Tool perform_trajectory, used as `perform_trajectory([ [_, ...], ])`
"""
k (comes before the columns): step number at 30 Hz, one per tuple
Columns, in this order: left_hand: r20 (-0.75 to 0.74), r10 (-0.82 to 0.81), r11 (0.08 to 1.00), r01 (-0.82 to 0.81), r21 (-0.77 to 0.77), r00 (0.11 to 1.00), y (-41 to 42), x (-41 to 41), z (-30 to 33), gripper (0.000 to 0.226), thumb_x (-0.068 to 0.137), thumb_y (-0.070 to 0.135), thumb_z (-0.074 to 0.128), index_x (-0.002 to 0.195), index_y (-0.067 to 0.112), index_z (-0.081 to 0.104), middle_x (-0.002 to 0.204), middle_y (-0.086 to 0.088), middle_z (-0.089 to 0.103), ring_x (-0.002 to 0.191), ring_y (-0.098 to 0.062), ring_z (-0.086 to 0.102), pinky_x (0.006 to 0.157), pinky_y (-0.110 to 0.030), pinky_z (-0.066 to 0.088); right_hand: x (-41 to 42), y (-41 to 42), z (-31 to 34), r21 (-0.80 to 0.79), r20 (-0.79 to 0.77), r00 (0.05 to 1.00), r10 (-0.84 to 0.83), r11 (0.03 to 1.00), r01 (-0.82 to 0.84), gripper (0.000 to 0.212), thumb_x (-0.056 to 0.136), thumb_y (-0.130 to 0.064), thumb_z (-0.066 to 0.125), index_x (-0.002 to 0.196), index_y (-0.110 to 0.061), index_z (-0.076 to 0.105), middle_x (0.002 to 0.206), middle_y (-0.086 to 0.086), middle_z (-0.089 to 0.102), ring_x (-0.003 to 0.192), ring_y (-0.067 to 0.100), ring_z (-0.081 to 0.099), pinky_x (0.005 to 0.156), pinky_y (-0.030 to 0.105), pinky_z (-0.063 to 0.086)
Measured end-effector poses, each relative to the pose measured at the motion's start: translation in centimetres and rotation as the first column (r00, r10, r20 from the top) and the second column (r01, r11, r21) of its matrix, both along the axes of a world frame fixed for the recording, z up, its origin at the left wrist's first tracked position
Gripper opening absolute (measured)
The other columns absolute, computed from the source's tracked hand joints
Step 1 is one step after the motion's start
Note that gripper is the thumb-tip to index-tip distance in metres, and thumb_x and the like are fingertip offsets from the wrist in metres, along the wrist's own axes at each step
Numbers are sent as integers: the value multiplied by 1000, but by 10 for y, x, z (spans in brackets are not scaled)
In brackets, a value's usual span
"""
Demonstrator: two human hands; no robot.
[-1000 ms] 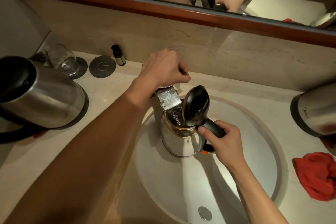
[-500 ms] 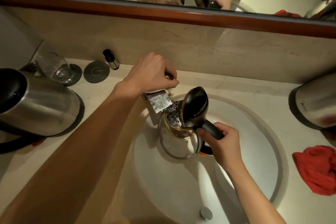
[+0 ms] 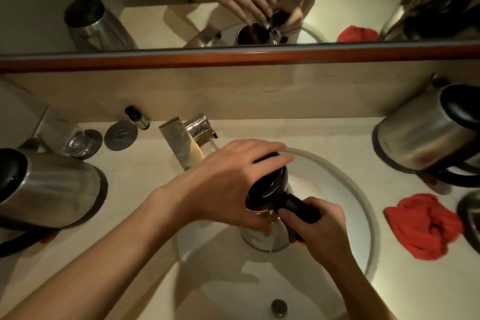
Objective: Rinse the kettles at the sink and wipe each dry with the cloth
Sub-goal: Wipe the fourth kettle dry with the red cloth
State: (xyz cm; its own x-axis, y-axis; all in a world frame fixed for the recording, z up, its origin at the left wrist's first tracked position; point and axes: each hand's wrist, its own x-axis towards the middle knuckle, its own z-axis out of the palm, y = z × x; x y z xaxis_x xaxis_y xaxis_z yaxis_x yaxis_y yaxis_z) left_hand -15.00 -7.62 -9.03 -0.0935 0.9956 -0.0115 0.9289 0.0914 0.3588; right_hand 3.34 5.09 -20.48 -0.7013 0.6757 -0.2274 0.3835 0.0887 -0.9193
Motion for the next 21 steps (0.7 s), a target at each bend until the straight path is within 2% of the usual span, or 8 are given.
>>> perform_trajectory([
  [2,-37,-31,999,32,19,999,7,11,11,90,72,65,69,143,15,47,146,-1,48,134,-18,45,113,-28,31,14,9,12,-56,3,1000,-3,998,3,41,49,-58,83,59,-21,68,52,7,60,51,27,55,53,41,46],
  [5,-63,-21,1000,22,14,998,19,28,35,93,69,70,67,144,22,41,146,6,44,133,-14,41,113,-25,29,36,19,40,-104,-66,998,-18,995,11,46,50,-50,87,59,-12,63,50,10,51,51,18,47,55,36,39],
  [7,-45,-32,999,34,42,998,28,40,55,94,68,68,69,144,20,40,145,5,44,133,-13,40,113,-23,27,52,26,65,-72,-107,994,-36,997,29,44,51,-44,88,58,-10,62,49,1,49,49,13,44,50,29,36],
  [9,-61,-63,993,68,95,996,37,54,77,95,67,63,75,142,14,44,142,1,49,131,-15,44,111,-23,28,68,35,94,-6,-136,990,-34,999,33,39,56,-42,89,60,-10,66,49,-4,57,47,7,49,47,25,38],
  [13,-99,-103,974,120,194,990,57,84,119,94,63,60,82,136,10,50,133,-2,55,124,-15,47,107,-24,32,104,52,144,143,-212,977,-10,989,41,32,63,-36,87,50,-24,61,46,-11,54,45,-1,46,48,16,33],
  [15,-68,-104,960,118,255,992,66,99,134,91,63,60,83,133,12,52,129,0,57,121,-12,49,105,-26,36,123,62,163,177,-228,973,-25,982,66,33,61,-42,87,54,-21,64,47,-8,54,47,-2,46,48,16,33],
  [17,-2,-92,946,88,311,996,76,116,140,89,62,58,85,132,14,54,128,4,59,120,-10,52,103,-28,40,144,73,177,181,-266,963,-39,979,89,41,60,-51,84,61,-12,69,53,5,60,50,3,51,49,18,36],
  [21,193,-76,908,-12,419,978,98,155,133,82,60,52,84,130,20,56,125,14,60,118,-3,55,101,-29,45,184,92,196,162,-316,945,-79,977,136,40,62,-45,87,66,-8,72,59,12,65,53,9,58,51,21,42],
])
